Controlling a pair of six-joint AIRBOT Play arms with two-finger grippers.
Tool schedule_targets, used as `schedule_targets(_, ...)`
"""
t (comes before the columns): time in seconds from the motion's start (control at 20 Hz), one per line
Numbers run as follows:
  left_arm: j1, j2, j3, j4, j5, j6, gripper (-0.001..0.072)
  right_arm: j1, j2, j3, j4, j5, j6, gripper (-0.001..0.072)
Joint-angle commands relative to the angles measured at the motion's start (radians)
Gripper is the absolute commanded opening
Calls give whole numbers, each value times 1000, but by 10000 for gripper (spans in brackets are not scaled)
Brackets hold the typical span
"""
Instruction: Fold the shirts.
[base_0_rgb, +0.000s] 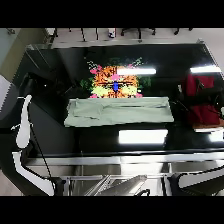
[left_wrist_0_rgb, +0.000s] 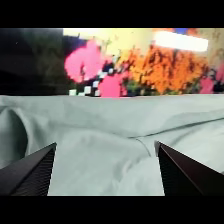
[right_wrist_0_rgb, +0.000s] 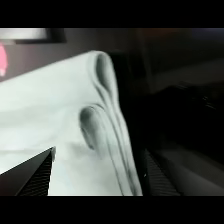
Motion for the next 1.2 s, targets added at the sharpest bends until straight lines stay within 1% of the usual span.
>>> schedule_targets(0.0,13,0,134,-15,111,-25,706,-24,-45,8,23,-56,18,644)
schedule_targets(0.1,-6,0,188,-15,126,-28,707,-24,-79,8,111,-56,-1,645)
schedule_targets(0.15,-17,0,209,-15,126,-30,706,-24,-92,8,126,-55,-1,645)
schedule_targets(0.3,-62,0,252,-15,125,-31,706,-23,-132,8,125,-56,15,640)
schedule_targets(0.35,-79,0,259,-16,124,-31,706,-23,-142,8,125,-56,15,614)
schedule_targets(0.4,-101,1,263,-16,123,-31,705,-23,-150,8,125,-60,14,425)
schedule_targets(0.45,-119,3,262,-14,121,-30,704,-19,-155,8,124,-60,14,335)
schedule_targets(0.5,-139,3,262,-16,118,-30,513,-18,-158,8,124,-60,14,253)
schedule_targets(0.55,-159,3,262,-14,118,-20,207,-17,-158,8,124,-59,13,134)
schedule_targets(0.6,-181,3,262,-15,117,5,21,-17,-158,8,125,-56,2,72)
schedule_targets(0.65,-203,3,262,-14,115,8,19,-16,-158,8,124,-56,-1,25)
schedule_targets(0.8,-276,2,259,-6,92,11,19,-18,-148,12,125,-66,-1,24)
schedule_targets(0.9,-336,2,214,-4,39,11,19,-18,-120,45,125,-116,-1,24)
schedule_targets(1.0,-399,1,113,-5,-57,11,19,-18,-68,100,128,-184,-1,24)
schedule_targets(1.15,-506,-32,-47,-6,-250,11,19,-17,30,202,154,-296,9,23)
